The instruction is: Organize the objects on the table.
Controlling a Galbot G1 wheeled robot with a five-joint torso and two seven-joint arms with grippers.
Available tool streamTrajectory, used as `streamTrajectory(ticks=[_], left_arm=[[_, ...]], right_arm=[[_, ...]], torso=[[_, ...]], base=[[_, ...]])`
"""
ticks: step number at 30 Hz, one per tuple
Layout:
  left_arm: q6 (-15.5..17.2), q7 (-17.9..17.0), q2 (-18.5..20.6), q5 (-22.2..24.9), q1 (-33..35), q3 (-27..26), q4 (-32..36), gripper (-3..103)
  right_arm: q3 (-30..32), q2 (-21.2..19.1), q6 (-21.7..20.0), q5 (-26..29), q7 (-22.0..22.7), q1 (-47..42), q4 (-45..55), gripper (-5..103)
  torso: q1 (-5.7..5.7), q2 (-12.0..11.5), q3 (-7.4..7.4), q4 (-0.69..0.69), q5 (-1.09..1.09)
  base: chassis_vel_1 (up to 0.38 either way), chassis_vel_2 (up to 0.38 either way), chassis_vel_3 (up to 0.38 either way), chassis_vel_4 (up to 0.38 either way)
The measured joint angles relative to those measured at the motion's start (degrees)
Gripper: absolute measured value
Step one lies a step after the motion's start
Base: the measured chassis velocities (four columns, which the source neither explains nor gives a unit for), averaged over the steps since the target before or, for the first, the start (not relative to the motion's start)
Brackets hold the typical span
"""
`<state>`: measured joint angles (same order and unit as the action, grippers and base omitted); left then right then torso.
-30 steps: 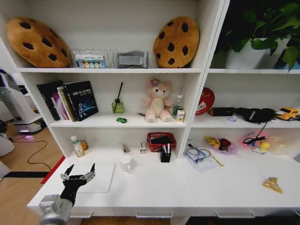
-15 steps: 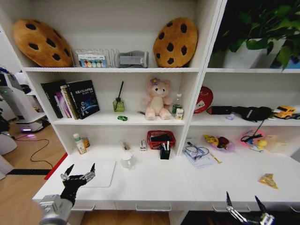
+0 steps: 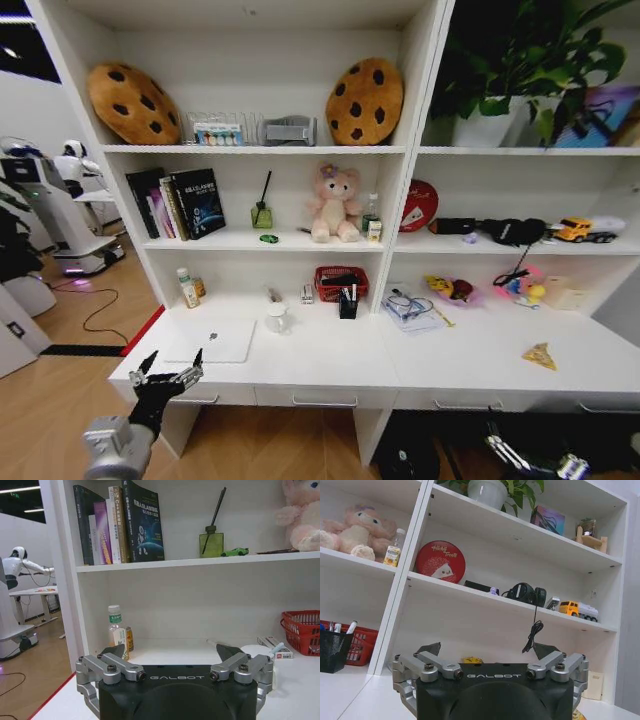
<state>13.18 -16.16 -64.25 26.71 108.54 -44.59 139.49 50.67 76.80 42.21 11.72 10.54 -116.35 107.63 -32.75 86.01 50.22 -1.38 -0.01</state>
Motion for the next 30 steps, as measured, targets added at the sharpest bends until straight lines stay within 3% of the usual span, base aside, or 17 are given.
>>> streamTrajectory(ticks=[9, 20, 30], left_arm=[[0.0, 0.0, 0.0, 0.0, 0.0, 0.0, 0.0, 100], [0.0, 0.0, 0.0, 0.0, 0.0, 0.0, 0.0, 100], [0.0, 0.0, 0.0, 0.0, 0.0, 0.0, 0.0, 100]], right_arm=[[-0.1, 0.0, 0.0, -0.2, -0.2, 0.4, -0.7, 100], [-0.3, -0.4, 0.0, -0.4, -0.2, 1.3, -1.6, 100], [-0.4, -0.8, 0.0, -0.3, 0.2, 2.9, -2.4, 100]], torso=[[0.01, 0.0, -0.01, 0.01, 0.02], [0.05, 0.0, -0.01, -0.01, 0.02], [0.04, 0.0, -0.01, 0.0, 0.03]], base=[[-0.155, -0.093, 0.131, 0.096], [-0.219, -0.267, 0.218, 0.253], [-0.357, -0.331, 0.345, 0.339]])
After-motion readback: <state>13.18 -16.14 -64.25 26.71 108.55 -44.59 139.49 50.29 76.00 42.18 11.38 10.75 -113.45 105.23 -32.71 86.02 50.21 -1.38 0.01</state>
